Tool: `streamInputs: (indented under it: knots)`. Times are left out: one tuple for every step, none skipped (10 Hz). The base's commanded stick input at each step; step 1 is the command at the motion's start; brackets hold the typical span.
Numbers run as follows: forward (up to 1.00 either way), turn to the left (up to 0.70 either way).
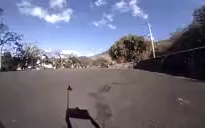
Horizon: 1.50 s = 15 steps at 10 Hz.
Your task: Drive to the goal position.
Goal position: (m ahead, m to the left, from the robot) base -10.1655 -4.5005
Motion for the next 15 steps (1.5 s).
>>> streamInputs:
  knots:
    - [0.00,-0.70]
    - [0.00,-0.70]
    - [0.00,-0.70]
    - [0.00,-0.70]
    - [0.00,-0.70]
    - [0.00,-0.70]
    - [0.00,-0.70]
    - [0.00,-0.70]
    - [0.00,-0.70]
    - [0.00,-0.70]
    - [0.00,-0.70]
    - [0.00,-0.70]
    - [0.00,-0.70]
    - [0.00,-0.70]
    - [0.00,-0.70]
